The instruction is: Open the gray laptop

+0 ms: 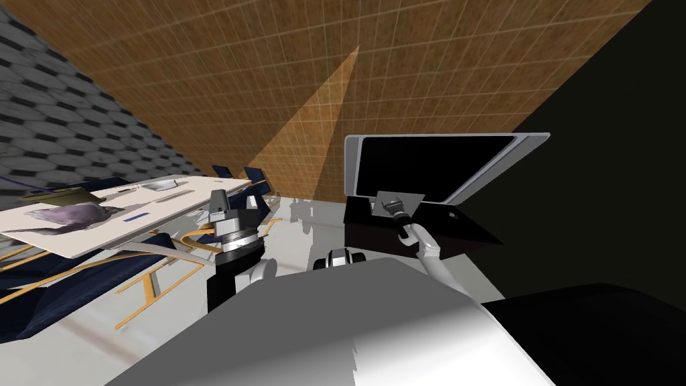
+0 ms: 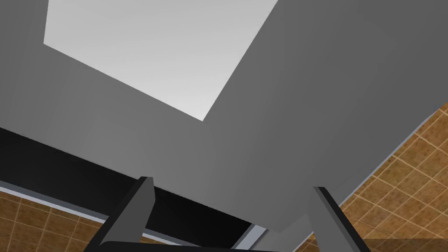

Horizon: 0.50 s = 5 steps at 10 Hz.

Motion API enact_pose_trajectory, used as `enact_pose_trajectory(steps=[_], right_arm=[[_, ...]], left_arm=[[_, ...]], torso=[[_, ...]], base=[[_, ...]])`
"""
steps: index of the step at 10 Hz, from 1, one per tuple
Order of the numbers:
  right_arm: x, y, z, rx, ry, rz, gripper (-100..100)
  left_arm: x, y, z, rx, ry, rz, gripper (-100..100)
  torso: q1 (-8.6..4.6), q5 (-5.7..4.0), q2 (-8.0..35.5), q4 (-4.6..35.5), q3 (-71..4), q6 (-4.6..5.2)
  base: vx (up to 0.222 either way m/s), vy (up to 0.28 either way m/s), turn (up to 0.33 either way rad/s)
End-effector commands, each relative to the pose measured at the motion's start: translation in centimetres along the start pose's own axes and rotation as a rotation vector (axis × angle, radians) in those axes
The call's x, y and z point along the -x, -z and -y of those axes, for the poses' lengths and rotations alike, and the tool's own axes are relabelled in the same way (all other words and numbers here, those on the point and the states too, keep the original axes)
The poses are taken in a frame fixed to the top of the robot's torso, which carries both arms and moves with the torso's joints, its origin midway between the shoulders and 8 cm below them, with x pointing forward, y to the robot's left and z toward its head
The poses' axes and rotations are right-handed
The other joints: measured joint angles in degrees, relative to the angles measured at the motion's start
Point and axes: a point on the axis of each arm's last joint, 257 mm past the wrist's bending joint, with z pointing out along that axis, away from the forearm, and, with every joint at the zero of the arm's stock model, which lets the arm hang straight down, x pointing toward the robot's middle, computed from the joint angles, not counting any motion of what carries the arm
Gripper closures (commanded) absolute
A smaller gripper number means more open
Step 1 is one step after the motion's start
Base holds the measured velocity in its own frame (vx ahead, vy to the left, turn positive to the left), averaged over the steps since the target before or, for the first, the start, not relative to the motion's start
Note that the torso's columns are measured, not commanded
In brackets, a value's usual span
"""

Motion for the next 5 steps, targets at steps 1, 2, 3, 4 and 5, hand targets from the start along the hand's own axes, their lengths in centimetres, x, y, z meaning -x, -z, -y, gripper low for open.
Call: enact_pose_trajectory(steps=[1, 2, 3, 4, 5], right_arm=[[-0.7, -1.0, 2.1, -0.033, 0.135, -0.022, -100], [-0.9, -1.3, 2.8, -0.045, 0.178, -0.029, -100], [-1.1, -1.6, 3.5, -0.056, 0.219, -0.035, -100], [-1.2, -1.8, 4.1, -0.066, 0.258, -0.042, -100], [-1.2, -2.1, 4.7, -0.076, 0.294, -0.047, -100]], left_arm=[[0.0, 0.0, 0.0, 0.000, 0.000, 0.000, 0], [0.0, 0.0, 0.0, 0.000, 0.000, 0.000, 0], [0.0, 0.0, 0.0, 0.000, 0.000, 0.000, 0], [0.0, 0.0, 0.0, 0.000, 0.000, 0.000, 0], [0.0, 0.0, 0.0, 0.000, 0.000, 0.000, 0]], torso=[[0.04, 0.03, -0.04, -0.01, -0.03, 0.00], [0.01, 0.02, -0.08, -0.02, -0.06, 0.00], [-0.03, 0.00, -0.09, -0.03, -0.06, 0.01], [-0.04, -0.01, -0.10, -0.03, -0.06, 0.00], [-0.04, 0.00, -0.06, -0.02, -0.05, 0.00]], base=[[-0.016, 0.159, 0.018], [-0.020, 0.150, 0.022], [-0.022, 0.141, 0.016], [-0.034, 0.135, 0.017], [-0.028, 0.133, 0.014]])
